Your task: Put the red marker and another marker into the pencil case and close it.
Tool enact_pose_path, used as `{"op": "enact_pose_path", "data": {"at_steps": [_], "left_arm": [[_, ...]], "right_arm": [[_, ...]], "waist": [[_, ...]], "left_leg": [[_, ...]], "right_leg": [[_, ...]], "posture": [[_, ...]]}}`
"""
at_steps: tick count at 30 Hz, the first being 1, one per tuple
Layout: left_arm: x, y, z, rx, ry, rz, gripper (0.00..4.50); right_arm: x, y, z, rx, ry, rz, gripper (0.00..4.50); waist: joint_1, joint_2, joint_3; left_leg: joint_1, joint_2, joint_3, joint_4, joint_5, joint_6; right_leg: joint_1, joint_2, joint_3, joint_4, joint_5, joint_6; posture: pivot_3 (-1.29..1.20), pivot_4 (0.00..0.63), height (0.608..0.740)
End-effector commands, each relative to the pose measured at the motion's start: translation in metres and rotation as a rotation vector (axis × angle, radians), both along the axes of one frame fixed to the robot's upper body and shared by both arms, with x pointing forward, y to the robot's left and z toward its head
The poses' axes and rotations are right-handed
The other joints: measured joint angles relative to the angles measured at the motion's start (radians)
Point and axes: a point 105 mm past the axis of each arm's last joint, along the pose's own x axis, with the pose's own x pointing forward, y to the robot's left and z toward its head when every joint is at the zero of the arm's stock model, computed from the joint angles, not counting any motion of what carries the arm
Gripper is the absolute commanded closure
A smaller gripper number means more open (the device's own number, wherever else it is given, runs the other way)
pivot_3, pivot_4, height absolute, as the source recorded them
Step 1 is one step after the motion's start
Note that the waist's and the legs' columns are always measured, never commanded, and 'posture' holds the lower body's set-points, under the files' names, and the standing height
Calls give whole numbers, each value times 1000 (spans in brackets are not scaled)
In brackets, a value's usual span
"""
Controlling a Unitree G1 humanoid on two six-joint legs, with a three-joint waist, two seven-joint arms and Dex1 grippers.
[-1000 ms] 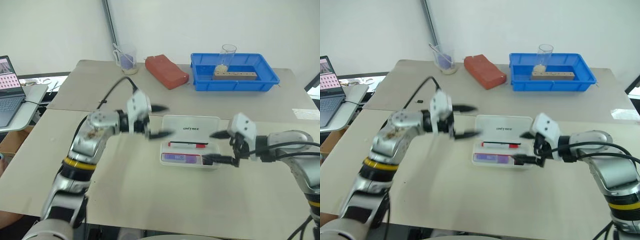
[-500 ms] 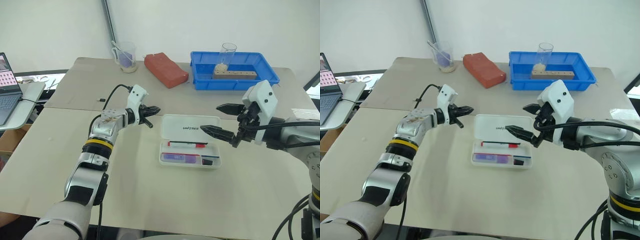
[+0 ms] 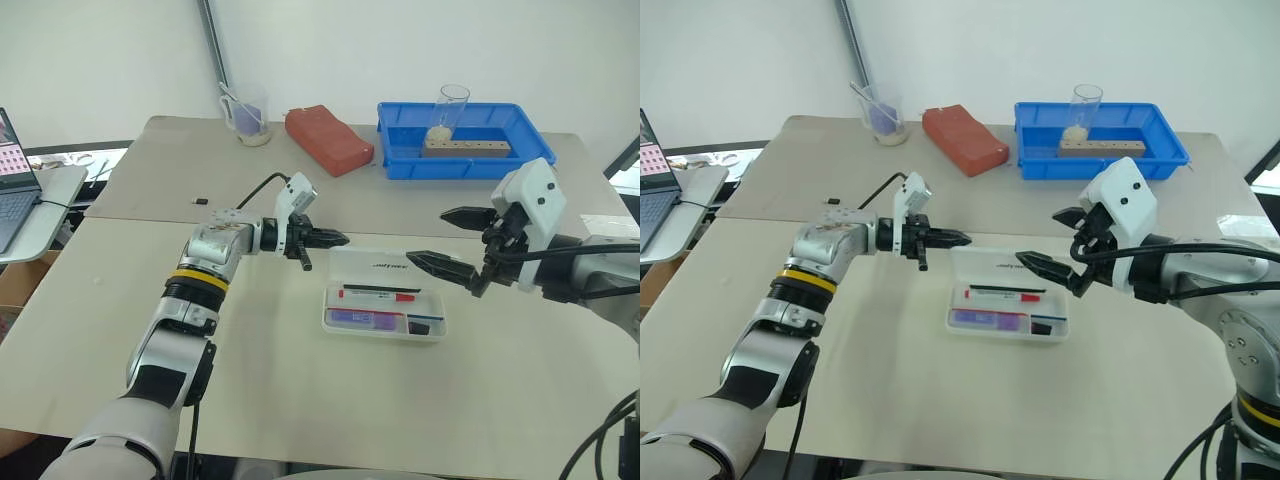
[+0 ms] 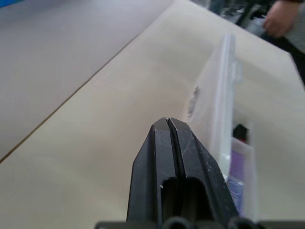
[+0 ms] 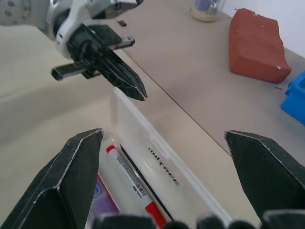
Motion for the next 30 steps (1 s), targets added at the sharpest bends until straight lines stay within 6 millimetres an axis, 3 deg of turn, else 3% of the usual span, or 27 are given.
{"op": "enact_pose_path", "data": {"at_steps": [1,5,10,13,16,19,21,23,26,30], "left_arm": [[-34,-6,-7,65,-54,-181,4440],[-66,-9,-40,229,-96,-318,4440],[-73,-11,-70,359,-164,-339,4440],[-69,-12,-66,335,-204,-302,4440],[-53,-5,-33,203,-257,-163,4440],[-52,14,2,58,-286,-45,3608],[-52,32,17,12,-298,39,2675],[-52,47,18,42,-315,102,1705],[-51,89,17,154,-372,261,189],[-57,115,34,153,-409,385,81]], "right_arm": [[-16,-3,-4,-54,52,67,0],[-28,-20,-40,-136,195,51,0],[-27,-34,-64,-167,231,13,0],[-19,-37,-66,-127,197,-2,0],[-13,-48,-72,-116,193,-16,0],[-10,-52,-70,-105,187,0,0],[-7,-55,-69,-103,182,8,0],[-4,-56,-67,-100,172,10,0],[10,-65,-61,-57,123,-31,0],[18,-83,-60,-57,109,-85,0]], "waist": [[0,0,0],[3,-1,0],[2,-3,2],[0,-2,1],[0,-3,1],[-4,-2,1],[-5,-2,1],[-2,-2,1],[-5,-2,1],[5,-4,2]], "left_leg": [[1,0,0,0,0,0],[2,1,0,-1,0,0],[2,0,0,2,0,0],[2,0,0,3,0,0],[2,0,0,3,0,0],[1,0,0,3,0,0],[1,1,0,2,0,0],[2,1,0,2,0,0],[5,1,1,1,0,0],[4,2,1,1,0,0]], "right_leg": [[1,0,0,0,0,0],[3,0,0,-1,0,-1],[3,-1,1,-1,0,-1],[3,-1,1,-1,-1,1],[3,-1,1,0,-1,1],[2,-1,1,0,-1,1],[2,0,1,0,-1,1],[3,0,1,0,-1,1],[4,0,2,0,-1,1],[4,-1,0,0,-1,0]], "posture": [[0,150,740],[0,150,740],[0,150,740],[0,150,740],[0,150,740],[0,150,740],[0,150,740],[0,150,740],[0,150,740],[0,150,740]]}}
